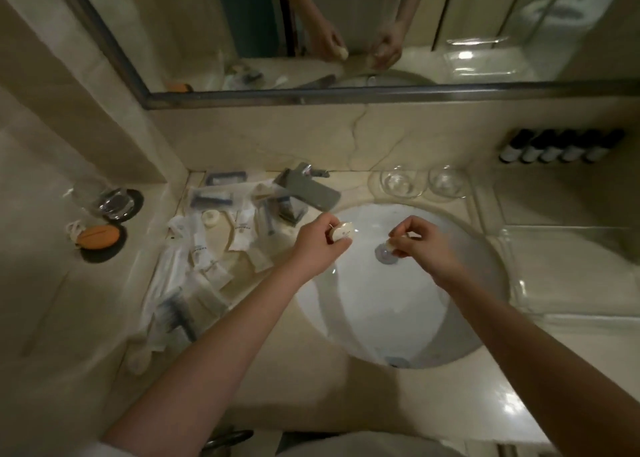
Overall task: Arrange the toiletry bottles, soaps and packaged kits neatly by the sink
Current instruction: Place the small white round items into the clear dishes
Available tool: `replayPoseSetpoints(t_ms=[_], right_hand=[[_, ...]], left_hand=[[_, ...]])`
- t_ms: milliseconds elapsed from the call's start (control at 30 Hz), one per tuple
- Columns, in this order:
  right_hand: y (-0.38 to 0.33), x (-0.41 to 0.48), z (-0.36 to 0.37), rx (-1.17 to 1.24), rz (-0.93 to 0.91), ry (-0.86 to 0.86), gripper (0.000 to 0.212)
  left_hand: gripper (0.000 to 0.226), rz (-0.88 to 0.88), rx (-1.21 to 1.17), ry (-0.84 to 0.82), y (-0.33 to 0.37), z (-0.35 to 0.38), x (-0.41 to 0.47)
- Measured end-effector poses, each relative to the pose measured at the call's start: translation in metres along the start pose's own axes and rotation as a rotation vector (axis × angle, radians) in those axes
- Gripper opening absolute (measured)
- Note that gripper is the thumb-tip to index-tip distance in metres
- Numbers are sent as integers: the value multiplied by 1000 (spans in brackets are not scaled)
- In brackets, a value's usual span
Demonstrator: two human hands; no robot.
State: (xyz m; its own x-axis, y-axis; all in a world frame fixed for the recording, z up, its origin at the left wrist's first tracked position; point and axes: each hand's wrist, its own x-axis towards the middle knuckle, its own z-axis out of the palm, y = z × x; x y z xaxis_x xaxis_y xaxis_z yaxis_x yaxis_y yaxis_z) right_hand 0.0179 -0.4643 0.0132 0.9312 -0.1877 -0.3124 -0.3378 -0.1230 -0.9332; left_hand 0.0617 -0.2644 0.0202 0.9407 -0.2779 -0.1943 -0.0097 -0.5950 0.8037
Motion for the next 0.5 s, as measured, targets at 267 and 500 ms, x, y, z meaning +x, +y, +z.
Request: replayPoseSetpoints(t_ms=[267, 500], right_hand=[[-1, 57, -75, -62, -32, 119, 25], [8, 115, -94, -207, -11, 116, 29]], left_hand=[[13, -73, -2, -93, 46, 51, 84], [12, -122, 123, -117, 55, 72, 158]])
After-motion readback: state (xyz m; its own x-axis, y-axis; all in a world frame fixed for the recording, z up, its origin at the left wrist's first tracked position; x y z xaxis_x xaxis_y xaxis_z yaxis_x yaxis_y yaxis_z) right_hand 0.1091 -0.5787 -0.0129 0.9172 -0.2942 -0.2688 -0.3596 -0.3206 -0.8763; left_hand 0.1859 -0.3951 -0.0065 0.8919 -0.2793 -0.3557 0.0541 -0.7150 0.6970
